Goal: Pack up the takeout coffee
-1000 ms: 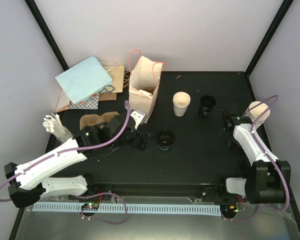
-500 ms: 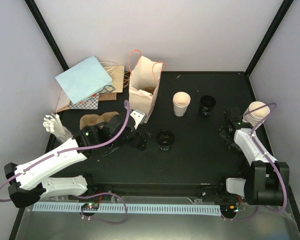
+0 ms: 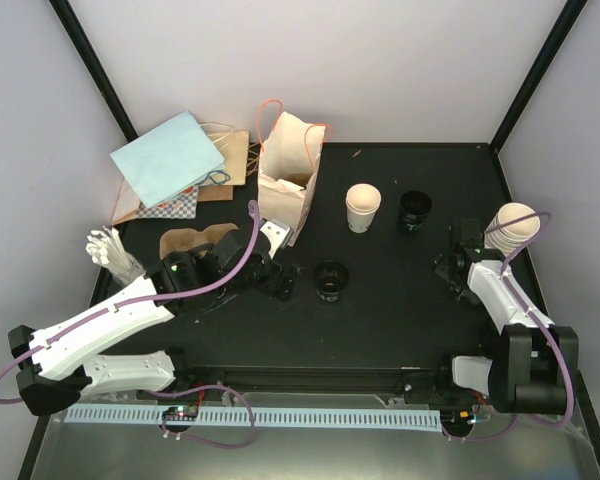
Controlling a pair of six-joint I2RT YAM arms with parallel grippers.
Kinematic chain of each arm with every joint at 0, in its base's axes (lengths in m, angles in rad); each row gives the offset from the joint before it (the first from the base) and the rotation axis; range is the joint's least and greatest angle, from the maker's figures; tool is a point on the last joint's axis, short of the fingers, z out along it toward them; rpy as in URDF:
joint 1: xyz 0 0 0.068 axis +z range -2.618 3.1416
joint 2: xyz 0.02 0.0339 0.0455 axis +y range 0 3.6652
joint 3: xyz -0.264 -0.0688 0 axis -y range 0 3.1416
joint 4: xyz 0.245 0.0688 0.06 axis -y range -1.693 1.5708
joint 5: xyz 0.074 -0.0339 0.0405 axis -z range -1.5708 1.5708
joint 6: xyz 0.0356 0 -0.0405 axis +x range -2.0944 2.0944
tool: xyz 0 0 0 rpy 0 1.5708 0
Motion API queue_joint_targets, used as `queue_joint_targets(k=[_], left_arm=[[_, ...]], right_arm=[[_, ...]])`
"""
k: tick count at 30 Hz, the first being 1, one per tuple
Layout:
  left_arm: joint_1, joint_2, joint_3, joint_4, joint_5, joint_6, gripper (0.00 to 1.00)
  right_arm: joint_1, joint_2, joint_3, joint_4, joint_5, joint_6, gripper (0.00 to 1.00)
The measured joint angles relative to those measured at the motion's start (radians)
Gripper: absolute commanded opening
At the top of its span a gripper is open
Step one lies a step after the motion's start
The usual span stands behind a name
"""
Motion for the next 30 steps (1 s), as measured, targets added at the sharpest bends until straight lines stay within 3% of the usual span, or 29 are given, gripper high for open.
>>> queue_joint_targets(k=[19, 22, 30], left_arm=[[0.000, 0.000, 0.000, 0.001, 0.000, 0.000, 0.99], [0.000, 0.000, 0.000, 0.001, 0.000, 0.000, 0.99], [0.000, -0.010, 0.000, 0.001, 0.000, 0.000, 0.99]], right_arm=[[0.037, -0.161, -0.039, -0.006, -0.374, -0.061, 0.91], [0.040, -0.169, 0.001, -0.057, -0.307, -0.055, 0.89], [0.040, -0.089, 0.107, -0.217, 0.100, 0.093, 0.88]])
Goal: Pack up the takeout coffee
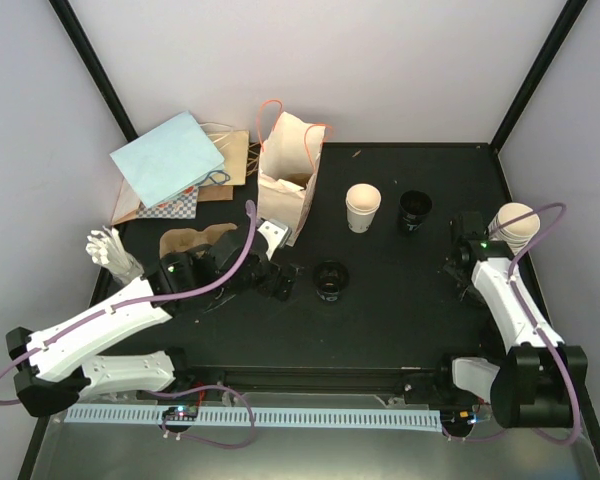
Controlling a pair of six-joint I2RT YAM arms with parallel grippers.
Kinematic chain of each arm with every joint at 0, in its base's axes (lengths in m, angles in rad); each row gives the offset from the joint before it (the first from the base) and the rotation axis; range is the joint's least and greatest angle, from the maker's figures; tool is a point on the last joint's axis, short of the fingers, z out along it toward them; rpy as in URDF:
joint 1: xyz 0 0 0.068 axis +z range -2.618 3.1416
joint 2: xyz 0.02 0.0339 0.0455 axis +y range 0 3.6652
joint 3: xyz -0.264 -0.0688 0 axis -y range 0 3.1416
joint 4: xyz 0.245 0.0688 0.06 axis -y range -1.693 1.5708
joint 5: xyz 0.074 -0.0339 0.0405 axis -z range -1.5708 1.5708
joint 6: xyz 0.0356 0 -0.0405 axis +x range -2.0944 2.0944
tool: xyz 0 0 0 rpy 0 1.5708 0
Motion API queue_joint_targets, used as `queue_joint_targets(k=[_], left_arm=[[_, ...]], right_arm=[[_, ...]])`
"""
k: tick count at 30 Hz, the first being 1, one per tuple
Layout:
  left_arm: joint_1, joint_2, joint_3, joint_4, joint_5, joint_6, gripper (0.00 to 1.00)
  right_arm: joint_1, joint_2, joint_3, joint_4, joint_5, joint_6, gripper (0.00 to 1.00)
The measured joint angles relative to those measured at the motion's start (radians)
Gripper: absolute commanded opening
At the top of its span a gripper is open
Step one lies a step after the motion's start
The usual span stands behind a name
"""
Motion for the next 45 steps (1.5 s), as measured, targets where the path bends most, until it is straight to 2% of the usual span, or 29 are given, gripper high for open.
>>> queue_joint_targets(k=[6, 11, 25, 45], left_arm=[[0.000, -0.011, 0.000, 0.000, 0.000, 0.000, 0.99], [0.000, -0.014, -0.003, 0.000, 0.000, 0.000, 0.99], [0.000, -0.017, -0.005, 0.000, 0.000, 0.000, 0.99], [0.000, -0.016, -0.005, 0.000, 0.000, 0.000, 0.99]], right_arm=[[-0.001, 0.080, 0.026, -0.058, 0.177, 0.068, 0.92], [-0.027, 0.087, 0.029, -0.051, 0.225, 0.059, 0.91], [-0.140, 0.107, 0.002, 0.074, 0.085, -0.079, 0.88], [-0.142, 0.085, -0.089, 0.142, 0.034, -0.089, 0.89]])
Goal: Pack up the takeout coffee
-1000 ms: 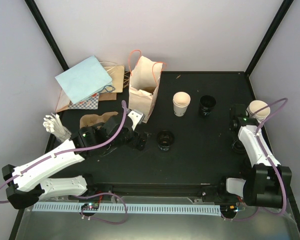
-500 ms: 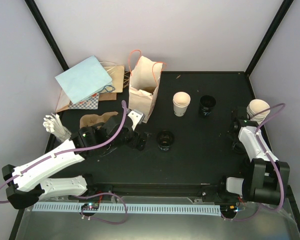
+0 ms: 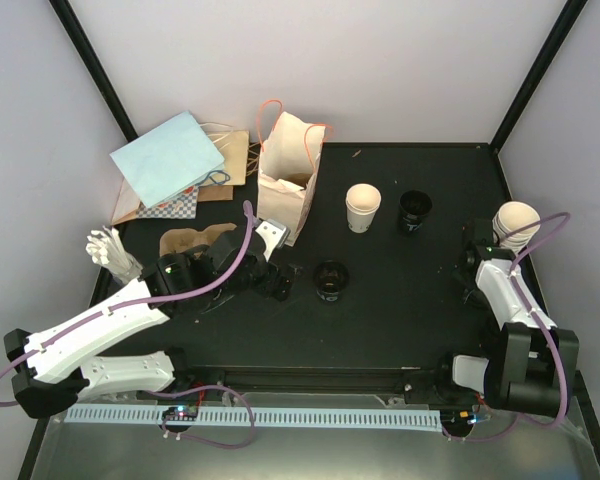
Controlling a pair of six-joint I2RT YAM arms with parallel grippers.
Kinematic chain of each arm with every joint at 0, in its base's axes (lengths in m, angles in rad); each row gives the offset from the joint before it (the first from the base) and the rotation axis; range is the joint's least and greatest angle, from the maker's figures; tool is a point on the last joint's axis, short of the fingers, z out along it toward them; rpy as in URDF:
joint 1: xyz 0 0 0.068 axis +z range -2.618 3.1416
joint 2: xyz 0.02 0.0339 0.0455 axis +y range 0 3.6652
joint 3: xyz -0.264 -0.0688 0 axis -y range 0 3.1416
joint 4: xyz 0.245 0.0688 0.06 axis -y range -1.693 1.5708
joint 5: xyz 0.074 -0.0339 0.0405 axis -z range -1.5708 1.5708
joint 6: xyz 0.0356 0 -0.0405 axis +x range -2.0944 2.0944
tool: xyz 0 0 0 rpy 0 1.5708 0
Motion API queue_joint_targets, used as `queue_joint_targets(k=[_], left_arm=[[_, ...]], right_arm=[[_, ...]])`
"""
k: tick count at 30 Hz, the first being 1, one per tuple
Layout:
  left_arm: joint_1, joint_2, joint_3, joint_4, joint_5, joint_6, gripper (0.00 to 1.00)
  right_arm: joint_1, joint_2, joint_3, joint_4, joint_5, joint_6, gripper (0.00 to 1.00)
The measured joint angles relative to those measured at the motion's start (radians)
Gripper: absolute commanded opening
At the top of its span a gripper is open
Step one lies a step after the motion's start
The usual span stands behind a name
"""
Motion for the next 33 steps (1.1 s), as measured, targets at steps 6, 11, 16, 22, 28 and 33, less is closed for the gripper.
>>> queue_joint_targets(k=[6, 11, 16, 22, 28, 33], left_arm=[[0.000, 0.000, 0.000, 0.000, 0.000, 0.000, 0.99], [0.000, 0.000, 0.000, 0.000, 0.000, 0.000, 0.99], [0.000, 0.000, 0.000, 0.000, 0.000, 0.000, 0.99], [0.000, 0.000, -0.002, 0.000, 0.000, 0.000, 0.99], [0.000, -0.011, -0.005, 0.000, 0.001, 0.000, 0.99], [0.000, -0.014, -0.007, 0.000, 0.001, 0.000, 0.99]], right_arm=[[0.000, 0.000, -0.011, 0.016, 0.027, 0.005, 0.89], [0.000, 0.000, -0.018, 0.029, 0.034, 0.011, 0.88], [0.000, -0.001, -0.023, 0.030, 0.041, 0.029, 0.85], [0.000, -0.007, -0.029, 0.030, 0.045, 0.050, 0.80], [0.000, -0.014, -0.042, 0.040, 0.022, 0.051, 0.79], [0.000, -0.032, -0.063, 0.044, -0.008, 0.051, 0.78]])
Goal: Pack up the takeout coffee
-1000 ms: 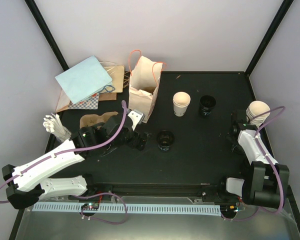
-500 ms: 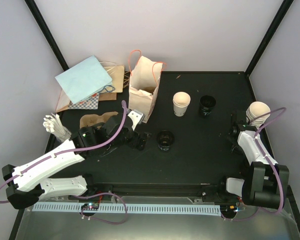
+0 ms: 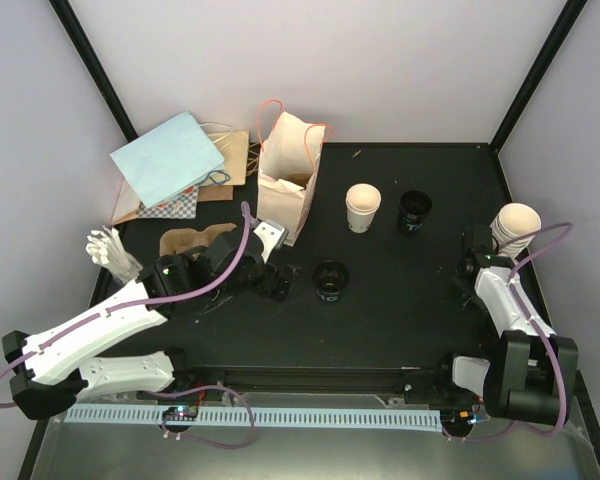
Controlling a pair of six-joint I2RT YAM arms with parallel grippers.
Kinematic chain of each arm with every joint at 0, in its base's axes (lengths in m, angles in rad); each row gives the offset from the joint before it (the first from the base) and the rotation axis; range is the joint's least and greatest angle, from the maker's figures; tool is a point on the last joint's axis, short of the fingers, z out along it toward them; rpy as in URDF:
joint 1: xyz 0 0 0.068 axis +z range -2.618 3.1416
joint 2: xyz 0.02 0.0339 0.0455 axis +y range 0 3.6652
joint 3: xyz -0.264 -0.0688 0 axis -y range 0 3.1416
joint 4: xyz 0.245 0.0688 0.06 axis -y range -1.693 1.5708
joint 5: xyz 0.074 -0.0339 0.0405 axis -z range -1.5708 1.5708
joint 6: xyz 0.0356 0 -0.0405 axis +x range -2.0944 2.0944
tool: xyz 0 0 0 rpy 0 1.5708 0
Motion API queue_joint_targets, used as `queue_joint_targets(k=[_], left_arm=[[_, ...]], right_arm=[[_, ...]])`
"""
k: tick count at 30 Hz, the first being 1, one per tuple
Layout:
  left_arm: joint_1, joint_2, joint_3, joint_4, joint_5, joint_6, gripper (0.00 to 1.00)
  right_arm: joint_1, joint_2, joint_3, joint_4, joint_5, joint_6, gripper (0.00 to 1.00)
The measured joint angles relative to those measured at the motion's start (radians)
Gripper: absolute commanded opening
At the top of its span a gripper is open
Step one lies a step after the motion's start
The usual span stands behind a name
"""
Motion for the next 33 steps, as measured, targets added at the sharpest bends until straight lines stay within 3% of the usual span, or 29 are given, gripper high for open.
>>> queue_joint_targets(k=[11, 15, 20, 33], left_arm=[[0.000, 0.000, 0.000, 0.000, 0.003, 0.000, 0.99], [0.000, 0.000, 0.000, 0.000, 0.005, 0.000, 0.99], [0.000, 0.000, 0.000, 0.000, 0.006, 0.000, 0.99], [0.000, -0.013, -0.002, 0.000, 0.005, 0.000, 0.99]], right_arm=[[0.000, -0.038, -0.005, -0.003, -0.021, 0.001, 0.72], [0.000, -0.034, -0.005, -0.005, -0.016, 0.005, 0.83], [0.000, 0.009, 0.003, -0.013, 0.013, 0.005, 0.84], [0.000, 0.029, 0.014, -0.002, 0.031, -0.006, 0.68]])
